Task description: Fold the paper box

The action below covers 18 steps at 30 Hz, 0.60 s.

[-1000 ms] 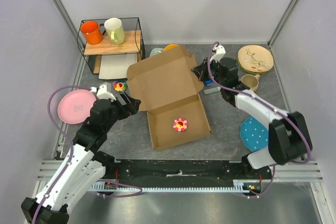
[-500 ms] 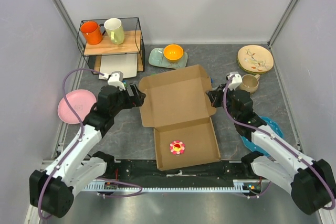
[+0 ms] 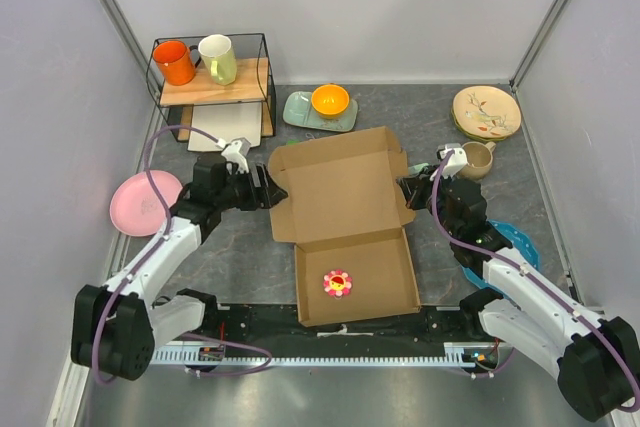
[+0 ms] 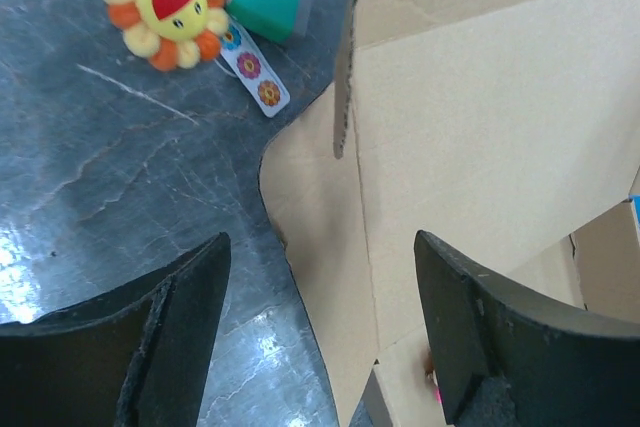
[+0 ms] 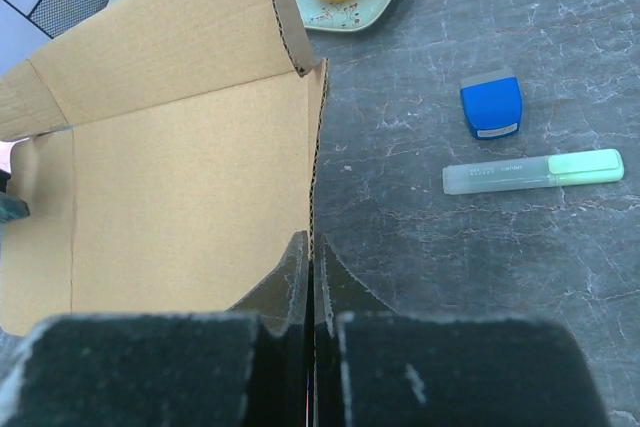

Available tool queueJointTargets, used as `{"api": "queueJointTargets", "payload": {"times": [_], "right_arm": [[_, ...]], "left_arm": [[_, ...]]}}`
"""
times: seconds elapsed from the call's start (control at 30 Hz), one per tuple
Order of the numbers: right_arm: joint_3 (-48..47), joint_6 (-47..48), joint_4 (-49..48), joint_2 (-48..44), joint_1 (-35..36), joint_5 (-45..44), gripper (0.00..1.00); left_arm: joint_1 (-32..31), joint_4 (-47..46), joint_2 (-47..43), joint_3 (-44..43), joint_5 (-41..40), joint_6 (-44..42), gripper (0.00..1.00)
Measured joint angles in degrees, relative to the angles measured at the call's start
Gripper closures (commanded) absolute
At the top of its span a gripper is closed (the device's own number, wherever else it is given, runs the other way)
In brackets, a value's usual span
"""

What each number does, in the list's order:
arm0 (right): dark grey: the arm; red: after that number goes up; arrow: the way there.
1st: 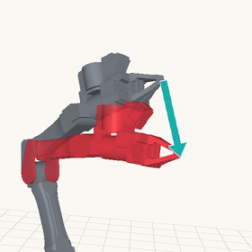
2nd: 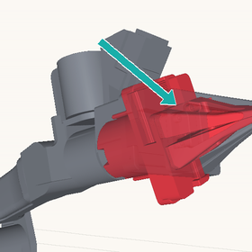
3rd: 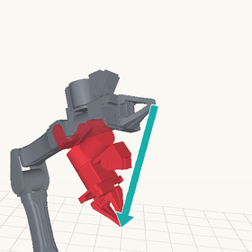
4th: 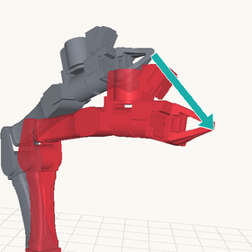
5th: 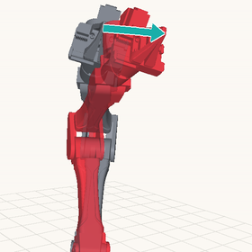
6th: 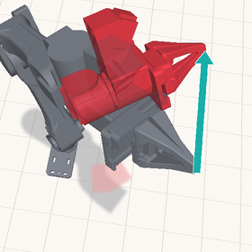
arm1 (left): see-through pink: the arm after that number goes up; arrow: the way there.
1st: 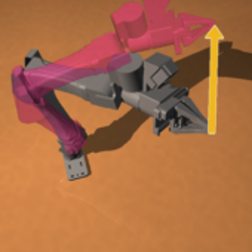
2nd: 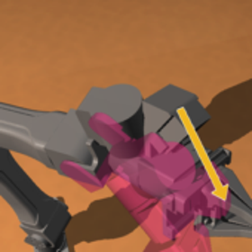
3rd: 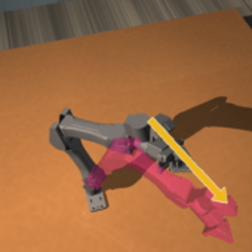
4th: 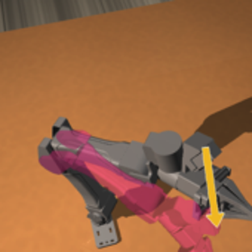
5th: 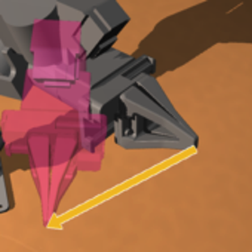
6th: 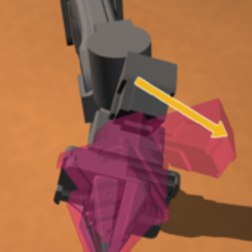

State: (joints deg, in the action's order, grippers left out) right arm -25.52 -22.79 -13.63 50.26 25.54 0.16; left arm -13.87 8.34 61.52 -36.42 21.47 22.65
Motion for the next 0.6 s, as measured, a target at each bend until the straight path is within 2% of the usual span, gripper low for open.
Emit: {"api": "queueJointTargets", "payload": {"times": [0.03,0.1,0.13,0.17,0.27,0.47,0.5,0.57,0.6], "right_arm": [[0.0,-0.02,0.0,0.0,0.0,0.04,1.0],[0.0,-0.13,0.0,0.0,0.0,0.13,1.0],[0.02,-0.15,0.0,0.0,0.0,0.2,1.0],[0.04,-0.17,-0.02,-0.02,0.0,0.22,1.0],[0.37,-0.42,-0.04,-0.02,0.0,0.33,1.0],[0.76,-1.07,-0.02,-0.17,0.0,0.52,1.0],[0.76,-1.16,-0.02,-0.2,0.02,0.61,0.97],[0.74,-1.4,0.0,-0.2,0.02,0.66,0.84],[0.74,-1.53,0.04,-0.15,0.02,0.66,0.66]], "left_arm": [[0.0,-0.17,1.2,-0.02,0.96,-0.02,0.22],[0.04,-0.28,3.5,-0.28,2.05,-0.07,0.33],[0.04,-0.28,5.09,-0.52,2.82,-0.24,0.4],[0.04,-0.31,6.12,-0.74,3.15,-0.28,0.54],[0.09,-0.2,8.87,-1.95,4.76,-0.96,0.72],[0.17,-0.17,8.81,-3.89,6.27,-1.27,0.88],[0.17,-0.15,8.68,-4.07,6.34,-1.31,0.9],[0.17,-0.15,8.17,-4.28,6.6,-1.33,0.94],[0.17,-0.17,7.91,-4.31,6.69,-1.36,0.96]]}}
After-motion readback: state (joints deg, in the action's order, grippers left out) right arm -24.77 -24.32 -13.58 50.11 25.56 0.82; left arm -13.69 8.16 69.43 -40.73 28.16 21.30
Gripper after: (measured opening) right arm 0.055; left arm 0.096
